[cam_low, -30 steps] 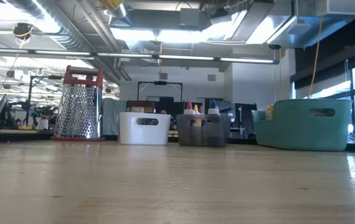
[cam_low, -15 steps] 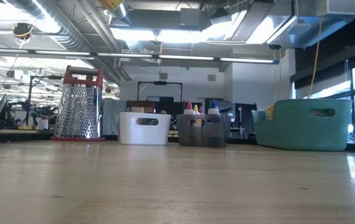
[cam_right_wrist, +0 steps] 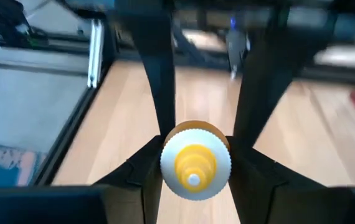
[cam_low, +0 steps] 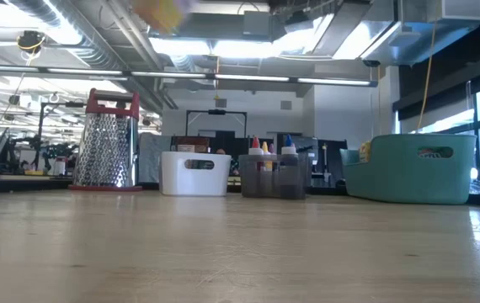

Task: Pick & Place Kitchen Items
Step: Put the yellow coloring bottle into the black transparent bin

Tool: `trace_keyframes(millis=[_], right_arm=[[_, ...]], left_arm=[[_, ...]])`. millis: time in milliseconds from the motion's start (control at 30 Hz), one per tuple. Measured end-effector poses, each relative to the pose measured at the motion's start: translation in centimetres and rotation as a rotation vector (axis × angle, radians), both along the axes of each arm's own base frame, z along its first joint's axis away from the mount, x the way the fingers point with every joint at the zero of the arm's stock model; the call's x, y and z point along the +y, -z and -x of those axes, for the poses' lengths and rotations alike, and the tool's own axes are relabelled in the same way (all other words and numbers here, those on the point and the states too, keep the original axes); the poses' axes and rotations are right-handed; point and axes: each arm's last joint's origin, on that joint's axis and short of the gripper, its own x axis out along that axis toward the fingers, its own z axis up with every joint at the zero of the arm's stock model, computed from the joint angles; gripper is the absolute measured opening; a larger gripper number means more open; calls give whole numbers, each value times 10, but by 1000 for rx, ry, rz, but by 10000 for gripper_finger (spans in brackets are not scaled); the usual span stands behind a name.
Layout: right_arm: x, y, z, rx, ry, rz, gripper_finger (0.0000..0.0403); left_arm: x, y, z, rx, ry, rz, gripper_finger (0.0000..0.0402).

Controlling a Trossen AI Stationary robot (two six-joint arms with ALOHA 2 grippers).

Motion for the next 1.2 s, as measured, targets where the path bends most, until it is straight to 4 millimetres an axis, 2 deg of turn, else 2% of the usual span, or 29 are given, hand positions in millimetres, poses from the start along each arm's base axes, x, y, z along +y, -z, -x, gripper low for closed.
trace_keyframes(millis=[200,367,600,800,933,1067,1200], right_arm=[[-2,23,15,236,114,-26,147],[-8,31,29,320,316,45,147],[-48,16,50,408,591,68,147],[-102,-15,61,401,755,4,147],[-155,-33,64,398,838,-56,147],[-214,-37,67,431,920,-129,147],[-256,-39,71,427,945,-188,148]], left_arm=[[1,-2,-1,-19,0,-24,195],[1,-1,0,-10,27,-53,194],[2,0,2,16,27,-69,196],[6,5,6,68,-2,-138,196],[9,7,9,107,-10,-171,196],[15,8,11,143,6,-211,196],[25,7,14,193,6,-251,196]])
